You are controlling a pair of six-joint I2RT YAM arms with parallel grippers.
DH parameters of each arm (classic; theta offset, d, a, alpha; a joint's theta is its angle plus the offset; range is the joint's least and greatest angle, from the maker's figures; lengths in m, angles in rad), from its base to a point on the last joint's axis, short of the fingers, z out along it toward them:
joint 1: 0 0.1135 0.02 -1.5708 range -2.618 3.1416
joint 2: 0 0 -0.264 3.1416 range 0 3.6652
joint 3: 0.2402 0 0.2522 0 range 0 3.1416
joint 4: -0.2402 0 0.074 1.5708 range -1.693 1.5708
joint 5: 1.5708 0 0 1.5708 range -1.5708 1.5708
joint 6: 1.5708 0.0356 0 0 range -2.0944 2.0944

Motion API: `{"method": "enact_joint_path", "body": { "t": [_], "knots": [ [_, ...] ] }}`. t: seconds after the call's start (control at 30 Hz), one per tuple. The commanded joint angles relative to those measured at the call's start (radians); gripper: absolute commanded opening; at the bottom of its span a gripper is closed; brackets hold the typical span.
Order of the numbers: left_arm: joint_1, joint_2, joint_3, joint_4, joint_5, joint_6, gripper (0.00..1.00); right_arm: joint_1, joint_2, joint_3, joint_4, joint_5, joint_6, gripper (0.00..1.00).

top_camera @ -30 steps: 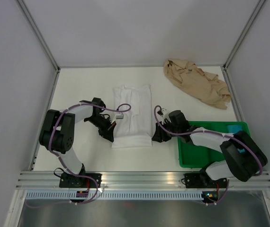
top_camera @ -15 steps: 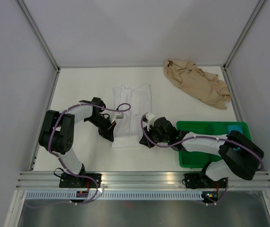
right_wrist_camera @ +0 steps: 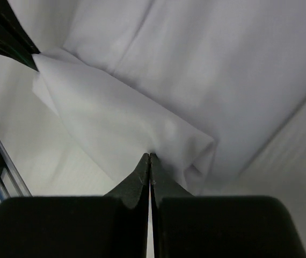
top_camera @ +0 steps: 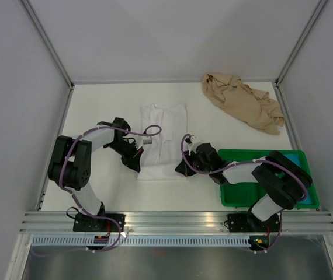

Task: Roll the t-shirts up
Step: Roll the tshirt

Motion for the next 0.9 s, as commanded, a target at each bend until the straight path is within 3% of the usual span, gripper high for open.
{"method": "enact_joint_path", "body": {
  "t": [0.0, 0.1, 0.2, 0.4, 0.53, 0.63, 0.73, 0.8, 0.87],
  "knots": [
    [-0.004, -0.003, 0.033, 0.020, -0.012, -0.009, 0.10, -0.036, 0.025, -0.072, 0.112, -0.023, 0.075, 0.00],
    [-0.004, 0.000, 0.044, 0.022, -0.023, -0.028, 0.15, -0.050, 0.052, -0.085, 0.120, -0.024, 0.070, 0.00],
    [-0.004, -0.006, 0.056, 0.020, -0.035, -0.057, 0.29, -0.052, 0.075, -0.094, 0.162, -0.035, 0.090, 0.00],
    [-0.004, -0.109, 0.065, 0.075, -0.087, -0.135, 0.37, -0.050, 0.074, -0.069, 0.120, -0.032, 0.089, 0.00],
    [-0.013, -0.182, 0.067, 0.210, -0.391, -0.336, 0.36, -0.052, 0.063, -0.063, 0.083, -0.021, 0.084, 0.00],
    [-0.056, -0.268, 0.036, 0.252, -0.472, -0.333, 0.33, -0.052, 0.058, -0.058, 0.060, -0.012, 0.086, 0.00],
    [-0.197, -0.403, -0.042, 0.244, -0.437, -0.248, 0.32, -0.052, 0.057, -0.045, 0.037, -0.012, 0.083, 0.00],
    [-0.356, -0.466, -0.102, 0.201, -0.408, -0.181, 0.34, -0.052, 0.054, -0.039, 0.028, -0.007, 0.081, 0.00],
    [-0.445, -0.454, -0.138, 0.186, -0.426, -0.169, 0.38, -0.052, 0.054, -0.032, 0.022, -0.010, 0.078, 0.00]
  ]
}}
